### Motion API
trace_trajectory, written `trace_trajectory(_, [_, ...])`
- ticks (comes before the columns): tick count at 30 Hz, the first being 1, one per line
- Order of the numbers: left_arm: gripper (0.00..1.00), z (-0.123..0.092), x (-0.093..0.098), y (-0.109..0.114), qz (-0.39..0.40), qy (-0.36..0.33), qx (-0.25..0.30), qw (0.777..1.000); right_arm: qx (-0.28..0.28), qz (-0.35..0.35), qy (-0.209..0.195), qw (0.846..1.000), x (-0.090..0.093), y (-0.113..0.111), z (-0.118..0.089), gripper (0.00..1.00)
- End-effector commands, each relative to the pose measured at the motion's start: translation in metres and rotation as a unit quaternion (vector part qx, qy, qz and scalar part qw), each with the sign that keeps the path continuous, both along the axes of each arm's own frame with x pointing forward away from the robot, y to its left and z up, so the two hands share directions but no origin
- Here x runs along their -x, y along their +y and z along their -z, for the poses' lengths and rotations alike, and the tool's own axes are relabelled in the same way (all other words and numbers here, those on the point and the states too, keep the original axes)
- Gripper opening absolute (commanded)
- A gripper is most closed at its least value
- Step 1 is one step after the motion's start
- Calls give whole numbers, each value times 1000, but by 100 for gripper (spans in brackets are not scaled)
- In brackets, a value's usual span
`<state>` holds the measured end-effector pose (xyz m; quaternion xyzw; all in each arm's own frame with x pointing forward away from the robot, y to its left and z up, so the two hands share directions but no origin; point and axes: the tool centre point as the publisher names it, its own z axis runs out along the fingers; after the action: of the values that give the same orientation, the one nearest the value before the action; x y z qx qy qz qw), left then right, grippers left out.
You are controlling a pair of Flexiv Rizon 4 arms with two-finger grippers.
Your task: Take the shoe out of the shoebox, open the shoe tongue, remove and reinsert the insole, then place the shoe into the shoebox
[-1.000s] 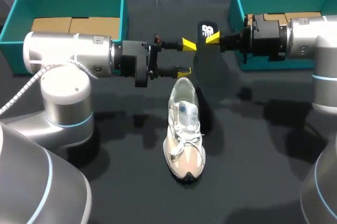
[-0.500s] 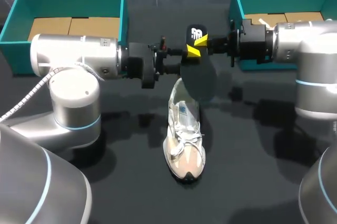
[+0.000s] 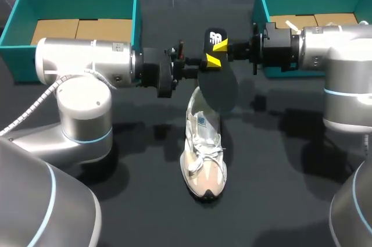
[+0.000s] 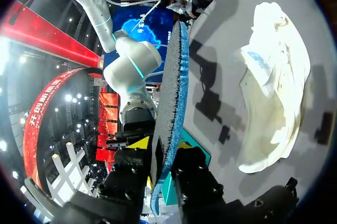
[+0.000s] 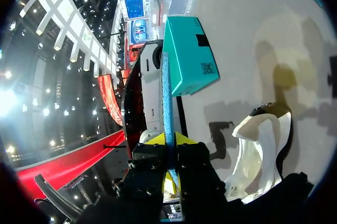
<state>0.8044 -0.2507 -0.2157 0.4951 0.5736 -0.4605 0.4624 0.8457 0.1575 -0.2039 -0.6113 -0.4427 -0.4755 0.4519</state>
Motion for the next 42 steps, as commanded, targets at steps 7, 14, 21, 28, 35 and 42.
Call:
trace_trajectory(7, [0,2,0,-4,1,-1,-3,1000,-1,0,2,1000,1,-1,0,0])
trace_trajectory(14, [0,2,1,7,-4,-6,-8,1000,-18,3,-8,1000,8,-8,-3,100])
trace_trajectory(21, [0,3,-1,29,-15,15,-17,1000,-25,-13,-33,999,19,-23,-7,100])
trace_trajectory(28, [0,4,1,49,-14,61,-5,998,-28,-28,-51,998,28,-41,-11,100])
trace_trajectory(35, [0,-2,4,66,8,174,33,984,-37,-32,-65,997,37,-56,-10,100])
trace_trajectory(42, [0,-4,0,70,44,264,53,962,-39,-32,-65,997,40,-59,-9,100])
